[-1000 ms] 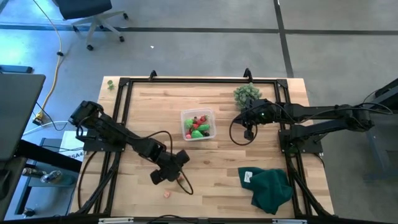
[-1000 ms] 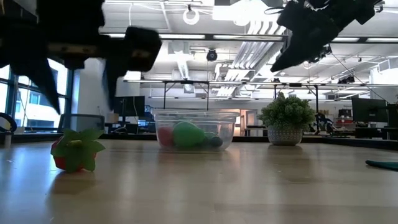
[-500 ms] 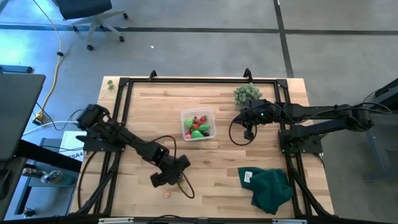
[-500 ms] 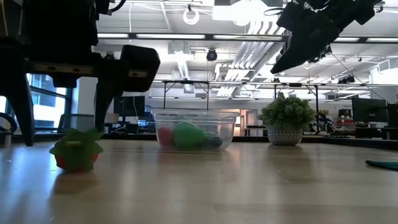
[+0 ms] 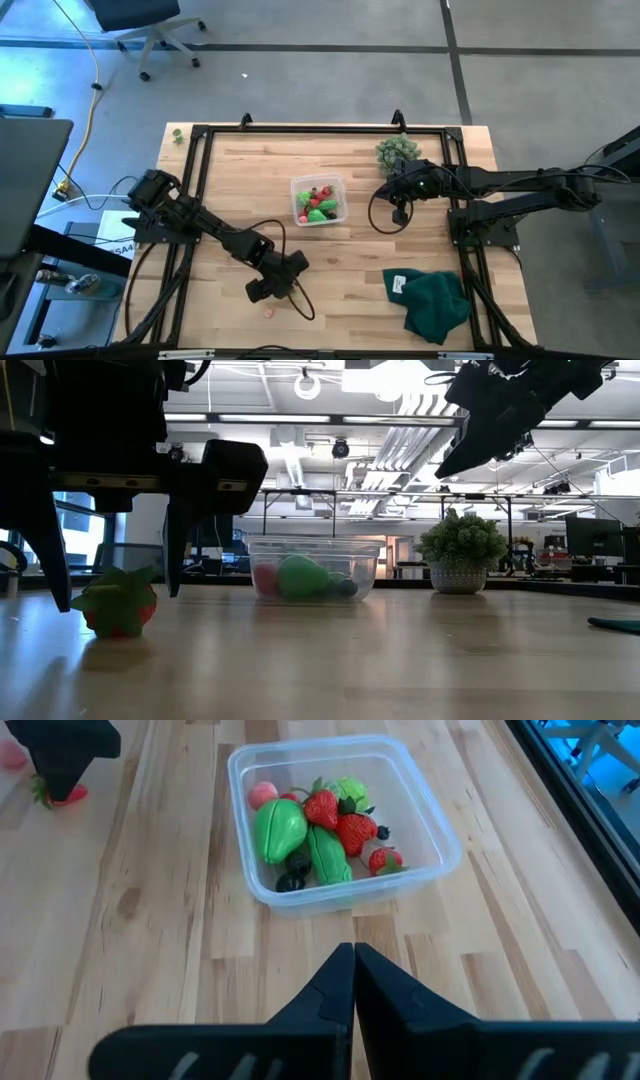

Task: Pick and placing Produce into tupperware
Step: Put the strawberry into the transparent bin, then put the pink peach into the transparent bin

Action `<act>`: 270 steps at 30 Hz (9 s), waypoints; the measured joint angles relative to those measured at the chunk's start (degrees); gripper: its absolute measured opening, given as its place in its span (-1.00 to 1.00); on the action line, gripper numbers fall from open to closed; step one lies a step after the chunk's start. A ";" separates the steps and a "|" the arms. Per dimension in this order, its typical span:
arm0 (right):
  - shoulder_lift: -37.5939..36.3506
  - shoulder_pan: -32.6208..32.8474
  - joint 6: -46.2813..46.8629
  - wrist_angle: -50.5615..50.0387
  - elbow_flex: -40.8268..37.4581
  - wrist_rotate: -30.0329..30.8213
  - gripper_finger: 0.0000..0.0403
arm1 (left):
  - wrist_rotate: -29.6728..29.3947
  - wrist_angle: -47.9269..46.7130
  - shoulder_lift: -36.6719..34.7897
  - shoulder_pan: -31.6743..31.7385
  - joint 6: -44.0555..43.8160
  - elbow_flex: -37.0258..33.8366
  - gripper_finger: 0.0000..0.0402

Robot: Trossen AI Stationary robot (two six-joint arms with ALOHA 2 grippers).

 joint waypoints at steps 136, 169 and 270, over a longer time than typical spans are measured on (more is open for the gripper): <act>0.00 -0.02 0.02 0.44 0.00 -0.02 -0.99 | 9.78 5.54 1.12 39.79 3.83 7.34 0.21; 0.02 -0.02 0.02 0.43 0.00 -0.02 -0.99 | -1.44 -30.58 -16.63 4.33 -7.85 7.39 -0.83; 1.81 0.00 0.02 0.43 0.00 -0.01 -0.99 | 5.51 20.92 -8.07 -11.65 -29.13 -15.24 -0.24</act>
